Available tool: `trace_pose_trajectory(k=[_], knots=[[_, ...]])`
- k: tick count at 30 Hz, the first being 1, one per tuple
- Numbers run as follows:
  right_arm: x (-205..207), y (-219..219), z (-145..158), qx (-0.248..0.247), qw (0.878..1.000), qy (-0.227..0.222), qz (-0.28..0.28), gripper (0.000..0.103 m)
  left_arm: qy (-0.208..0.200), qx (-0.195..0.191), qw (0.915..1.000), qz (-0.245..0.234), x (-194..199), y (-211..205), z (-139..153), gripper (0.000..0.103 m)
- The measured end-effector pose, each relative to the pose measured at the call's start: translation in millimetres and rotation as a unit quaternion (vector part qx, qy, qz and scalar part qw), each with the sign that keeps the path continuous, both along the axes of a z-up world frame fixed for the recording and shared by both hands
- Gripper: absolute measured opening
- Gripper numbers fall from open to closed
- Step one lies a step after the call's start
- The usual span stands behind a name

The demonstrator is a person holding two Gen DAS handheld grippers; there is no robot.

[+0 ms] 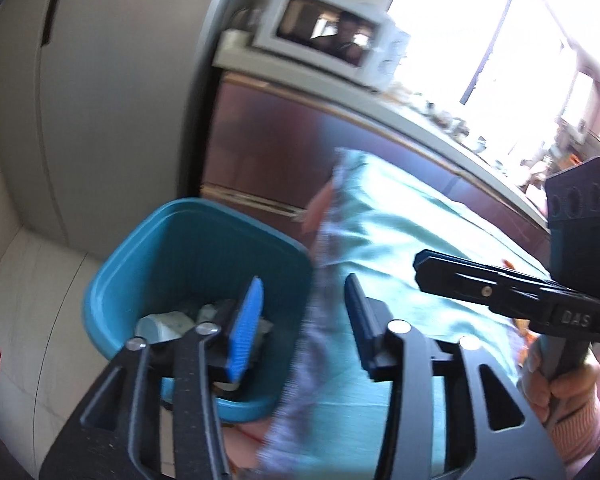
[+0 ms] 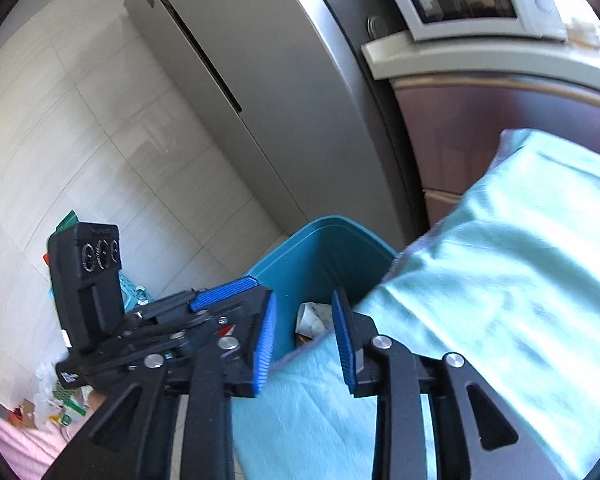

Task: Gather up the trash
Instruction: 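Move both open grippers back to the orange peel and gold wrapper, then grasp the orange peel with the left gripper while the right grasps the gold wrapper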

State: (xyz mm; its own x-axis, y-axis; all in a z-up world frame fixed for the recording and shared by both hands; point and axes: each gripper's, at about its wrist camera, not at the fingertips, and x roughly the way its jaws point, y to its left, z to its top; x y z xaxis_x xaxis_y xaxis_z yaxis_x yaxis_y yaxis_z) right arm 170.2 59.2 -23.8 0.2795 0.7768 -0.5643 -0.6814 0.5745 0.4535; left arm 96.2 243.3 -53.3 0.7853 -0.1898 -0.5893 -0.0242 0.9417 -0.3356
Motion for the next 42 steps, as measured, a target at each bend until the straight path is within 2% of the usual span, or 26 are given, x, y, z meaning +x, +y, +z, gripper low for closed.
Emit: trace_pose_trajectory(k=[5, 10, 13, 20, 25, 29, 35, 38, 42], knots=[[-12.4, -46.7, 6.8, 0.005, 0.999, -0.019, -0.038, 0.042, -0.016, 0.002, 0.9977, -0.066, -4.1, -46.7, 14.1, 0.051], [-24.8, -109.5, 1.3, 0.001, 0.994, -0.017, -0.104, 0.042, -0.011, 0.009, 0.9901, -0.14, -2.3, -103.0, 12.8, 0.051], [-31.8, -149.3, -4.6, -0.002, 0.989, -0.01, -0.149, 0.042, -0.001, 0.001, 0.9839, -0.179, -0.9, -133.7, 7.3, 0.051], [-42.0, -235.0, -22.5, -0.001, 0.967, 0.014, -0.254, 0.043, 0.022, -0.01, 0.9685, -0.248, -5.0, -193.4, -6.3, 0.051], [-41.0, -283.4, -33.3, -0.002, 0.949, 0.022, -0.314, 0.045, 0.029, 0.001, 0.9577, -0.286, -5.9, -231.8, -10.6, 0.055], [-34.6, -305.8, -42.4, -0.007, 0.941, 0.029, -0.338, 0.058, 0.045, 0.01, 0.9527, -0.3, -3.1, -253.8, -15.4, 0.057], [-17.5, -320.3, -54.7, -0.004, 0.937, 0.054, -0.346, 0.06, 0.06, 0.01, 0.9482, -0.312, 5.3, -268.5, -18.8, 0.057], [-6.4, -321.5, -60.0, -0.006, 0.938, 0.071, -0.339, 0.064, 0.067, 0.011, 0.9468, -0.315, 8.3, -274.9, -20.5, 0.058], [-2.1, -318.6, -58.4, -0.004, 0.942, 0.071, -0.329, 0.067, 0.077, 0.013, 0.9447, -0.319, 11.4, -282.0, -23.9, 0.058]])
